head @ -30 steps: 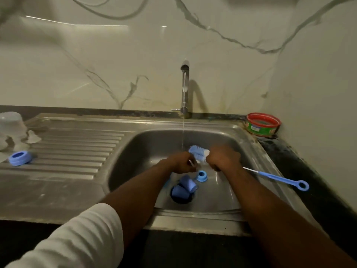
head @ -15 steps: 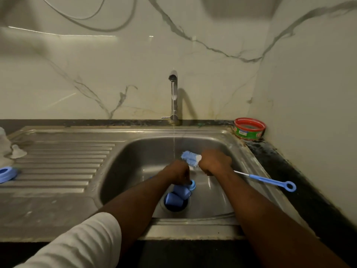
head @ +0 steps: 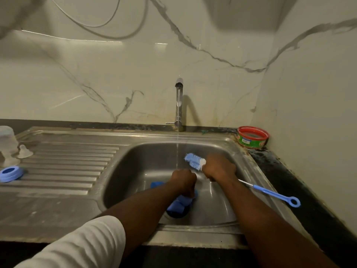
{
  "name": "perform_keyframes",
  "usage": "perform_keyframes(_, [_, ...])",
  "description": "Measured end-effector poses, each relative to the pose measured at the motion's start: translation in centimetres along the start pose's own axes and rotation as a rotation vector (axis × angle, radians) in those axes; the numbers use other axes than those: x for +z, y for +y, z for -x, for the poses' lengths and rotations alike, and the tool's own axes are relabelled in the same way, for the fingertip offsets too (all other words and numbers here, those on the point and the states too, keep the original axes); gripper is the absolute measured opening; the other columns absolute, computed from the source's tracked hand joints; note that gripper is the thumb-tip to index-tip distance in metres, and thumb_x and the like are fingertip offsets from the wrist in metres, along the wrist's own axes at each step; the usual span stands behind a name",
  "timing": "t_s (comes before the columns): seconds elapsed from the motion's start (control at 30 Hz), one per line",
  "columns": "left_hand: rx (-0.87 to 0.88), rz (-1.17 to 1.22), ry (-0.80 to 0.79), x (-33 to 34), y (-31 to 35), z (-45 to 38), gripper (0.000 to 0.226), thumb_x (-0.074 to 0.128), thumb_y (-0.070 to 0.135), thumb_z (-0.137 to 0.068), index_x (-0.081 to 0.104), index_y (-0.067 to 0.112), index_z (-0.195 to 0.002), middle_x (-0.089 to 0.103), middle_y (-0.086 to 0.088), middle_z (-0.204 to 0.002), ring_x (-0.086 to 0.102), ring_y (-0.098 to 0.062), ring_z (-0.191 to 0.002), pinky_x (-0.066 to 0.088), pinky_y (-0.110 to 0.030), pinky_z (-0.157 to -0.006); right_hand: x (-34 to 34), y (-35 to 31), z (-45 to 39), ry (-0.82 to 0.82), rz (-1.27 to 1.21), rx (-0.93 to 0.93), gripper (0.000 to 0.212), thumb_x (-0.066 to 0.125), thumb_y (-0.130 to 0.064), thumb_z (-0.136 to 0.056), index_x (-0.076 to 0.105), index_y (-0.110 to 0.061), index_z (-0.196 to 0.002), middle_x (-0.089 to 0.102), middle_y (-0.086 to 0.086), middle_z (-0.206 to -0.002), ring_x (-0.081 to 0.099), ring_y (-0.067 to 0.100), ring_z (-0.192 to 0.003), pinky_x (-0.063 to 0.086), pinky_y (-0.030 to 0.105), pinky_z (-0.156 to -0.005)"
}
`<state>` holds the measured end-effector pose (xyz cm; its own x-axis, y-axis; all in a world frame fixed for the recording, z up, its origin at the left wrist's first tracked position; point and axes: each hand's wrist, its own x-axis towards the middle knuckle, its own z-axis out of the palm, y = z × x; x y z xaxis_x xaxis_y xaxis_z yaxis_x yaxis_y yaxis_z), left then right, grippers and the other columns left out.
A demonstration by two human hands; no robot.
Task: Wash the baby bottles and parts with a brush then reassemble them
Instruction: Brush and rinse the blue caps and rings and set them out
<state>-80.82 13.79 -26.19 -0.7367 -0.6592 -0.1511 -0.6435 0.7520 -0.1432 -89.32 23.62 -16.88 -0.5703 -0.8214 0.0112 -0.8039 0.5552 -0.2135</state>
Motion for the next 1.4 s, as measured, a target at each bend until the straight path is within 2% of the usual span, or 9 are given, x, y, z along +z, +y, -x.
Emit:
perform_keyframes(0.27, [-0.069, 0.096, -0.038, 0.5, -0.1, 0.5, 0.044, 0.069, 0.049, -0.088, 0.065, 0.017, -0.118, 0.061, -0.009, -0.115, 0.063, -0.028, -0.103, 0.047, -0.037, -0.079, 0.2, -0.2, -0.1, 0.029, 0.013, -0.002, 0.025, 0.064, -0.022, -0.091, 0.065, -0.017, -0.116, 0.069, 0.005, -0.109, 0.066, 0.025, -0.100, 0.045, 0.034, -0.074])
perform_keyframes(0.37, [-0.118, 0.413, 0.102, -0.2, -1.2, -0.1, 0.032, 0.066, 0.042, -0.093, 0.068, 0.013, -0.106, 0.066, -0.010, -0.107, 0.066, -0.027, -0.099, 0.054, -0.037, -0.085, -0.3, -0.3, 0.1, 0.093, -0.011, -0.008, 0.028, 0.063, -0.026, -0.093, 0.064, -0.020, -0.120, 0.067, 0.006, -0.121, 0.065, 0.027, -0.110, 0.044, 0.034, -0.078])
perform_keyframes(0.5, [-0.268, 0.758, 0.373, -2.1, -4.5, -0.6, 0.034, 0.064, 0.032, -0.097, 0.071, -0.001, -0.095, 0.073, -0.019, -0.099, 0.068, -0.032, -0.096, 0.050, -0.036, -0.088, -0.6, -0.5, 0.2, 0.164, -0.063, -0.025, 0.032, 0.060, -0.036, -0.095, 0.065, -0.022, -0.123, 0.068, 0.005, -0.123, 0.065, 0.027, -0.112, 0.047, 0.034, -0.083])
perform_keyframes(0.6, [-0.419, 1.034, 0.506, -2.2, -7.1, 0.1, 0.024, 0.068, 0.029, -0.095, 0.070, 0.005, -0.096, 0.074, -0.014, -0.097, 0.071, -0.025, -0.094, 0.054, -0.035, -0.092, -0.5, -0.9, 0.5, 0.192, -0.073, -0.075, 0.037, 0.056, -0.040, -0.099, 0.061, -0.021, -0.130, 0.066, 0.006, -0.127, 0.063, 0.026, -0.114, 0.046, 0.033, -0.084])
perform_keyframes(0.77, [-0.387, 1.413, 0.438, -2.2, -8.7, 0.9, 0.027, 0.079, 0.030, -0.087, 0.070, 0.008, -0.100, 0.076, -0.010, -0.092, 0.072, -0.015, -0.076, 0.057, -0.026, -0.068, -0.7, -1.8, 1.0, 0.253, -0.046, -0.162, 0.035, 0.054, -0.040, -0.100, 0.060, -0.022, -0.130, 0.067, 0.005, -0.124, 0.064, 0.025, -0.110, 0.045, 0.033, -0.079])
perform_keyframes(0.9, [-0.301, 1.673, 0.447, -3.4, -6.7, 1.7, 0.007, 0.067, 0.013, -0.096, 0.069, 0.014, -0.103, 0.073, -0.013, -0.101, 0.068, -0.018, -0.082, 0.057, -0.028, -0.070, -1.4, -2.1, 1.3, 0.270, -0.045, -0.234, 0.030, 0.053, -0.039, -0.100, 0.058, -0.025, -0.127, 0.067, 0.004, -0.122, 0.064, 0.025, -0.109, 0.045, 0.034, -0.081])
perform_keyframes(1.07, [-0.420, 1.943, 0.501, -6.5, -5.3, 1.6, 0.018, 0.058, 0.005, -0.097, 0.066, 0.002, -0.113, 0.071, -0.021, -0.108, 0.070, -0.028, -0.096, 0.057, -0.034, -0.077, -2.6, -2.2, 1.9, 0.291, -0.126, -0.220, 0.028, 0.049, -0.041, -0.102, 0.060, -0.028, -0.125, 0.064, 0.006, -0.120, 0.064, 0.026, -0.105, 0.047, 0.036, -0.080])
perform_keyframes(1.2, [-0.545, 2.088, 0.574, -7.7, -6.0, 2.4, 0.016, 0.054, 0.016, -0.102, 0.067, 0.007, -0.105, 0.072, -0.016, -0.100, 0.069, -0.023, -0.085, 0.056, -0.030, -0.070, -3.1, -2.3, 2.3, 0.298, -0.120, -0.203, 0.035, 0.048, -0.044, -0.102, 0.055, -0.026, -0.131, 0.051, 0.009, -0.123, 0.063, 0.025, -0.101, 0.039, 0.033, -0.073])
perform_keyframes(1.4, [-0.523, 2.086, 0.710, -7.7, -6.4, 2.6, 0.046, 0.064, -0.004, -0.093, 0.060, 0.021, -0.131, 0.064, -0.016, -0.115, 0.070, -0.026, -0.093, 0.058, -0.027, -0.059, -2.9, -2.1, 2.1, 0.348, -0.166, -0.199, 0.035, 0.054, -0.040, -0.100, 0.060, -0.020, -0.127, 0.049, 0.009, -0.121, 0.065, 0.026, -0.097, 0.046, 0.033, -0.076])
